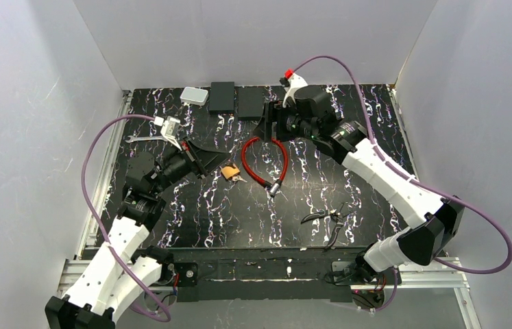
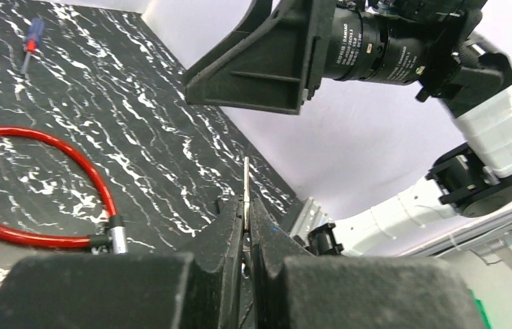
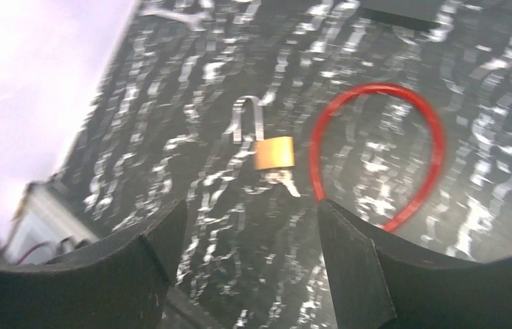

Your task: Unlock with the key

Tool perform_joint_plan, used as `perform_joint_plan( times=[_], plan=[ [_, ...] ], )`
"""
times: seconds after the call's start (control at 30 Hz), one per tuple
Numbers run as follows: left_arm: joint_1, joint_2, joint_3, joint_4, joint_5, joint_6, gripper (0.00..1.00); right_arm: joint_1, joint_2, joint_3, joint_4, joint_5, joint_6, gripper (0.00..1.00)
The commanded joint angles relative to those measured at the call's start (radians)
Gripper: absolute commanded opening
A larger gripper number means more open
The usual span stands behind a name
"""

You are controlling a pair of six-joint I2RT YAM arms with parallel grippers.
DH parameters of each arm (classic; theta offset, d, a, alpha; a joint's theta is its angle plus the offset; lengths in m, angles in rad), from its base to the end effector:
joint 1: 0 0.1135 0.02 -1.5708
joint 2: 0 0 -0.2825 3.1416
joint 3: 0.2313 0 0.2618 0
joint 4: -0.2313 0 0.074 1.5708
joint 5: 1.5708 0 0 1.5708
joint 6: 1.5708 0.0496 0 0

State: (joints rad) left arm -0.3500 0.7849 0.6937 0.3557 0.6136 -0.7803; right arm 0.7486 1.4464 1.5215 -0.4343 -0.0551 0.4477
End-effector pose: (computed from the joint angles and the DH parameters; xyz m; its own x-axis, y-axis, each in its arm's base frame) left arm 0.1686 -0.0920 0.3797 -0.3900 -0.4699 -0.7919 0.7431 0.3473 -0.5720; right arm 0.2547 0.2403 0.4294 -0.5427 0.0858 -0.8355 -0.5352 0.7314 0.4227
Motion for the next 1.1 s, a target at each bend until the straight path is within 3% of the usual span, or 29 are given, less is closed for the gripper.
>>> perform_joint_plan(
  times=[0.0,0.23,0.37,0.5,0.8,1.07],
  plan=[
    [-0.001,-0.038,0.058,-0.13,-0.041,0.137,0.0,-0.006,0.034,0.06,-0.212,0.3,-0.032,0.77],
    [0.0,-0.047,0.122,-0.329,-0.062,0.265,0.0,-0.006,0.164,0.021,-0.344,0.253,0.016,0.73],
    [0.0,-0.079,0.14,-0.433,-0.081,0.316,0.0,-0.003,0.246,0.002,-0.277,0.094,-0.082,0.7],
    [0.0,-0.119,0.142,-0.498,-0.112,0.343,0.0,0.027,0.339,0.021,-0.212,0.031,-0.229,0.7],
    [0.0,-0.173,0.18,-0.649,-0.147,0.393,0.0,0.078,0.557,0.126,-0.232,0.107,-0.373,0.67],
    [0.0,-0.216,0.187,-0.704,-0.159,0.404,0.0,0.089,0.581,0.098,-0.247,0.23,-0.442,0.66]
  ],
)
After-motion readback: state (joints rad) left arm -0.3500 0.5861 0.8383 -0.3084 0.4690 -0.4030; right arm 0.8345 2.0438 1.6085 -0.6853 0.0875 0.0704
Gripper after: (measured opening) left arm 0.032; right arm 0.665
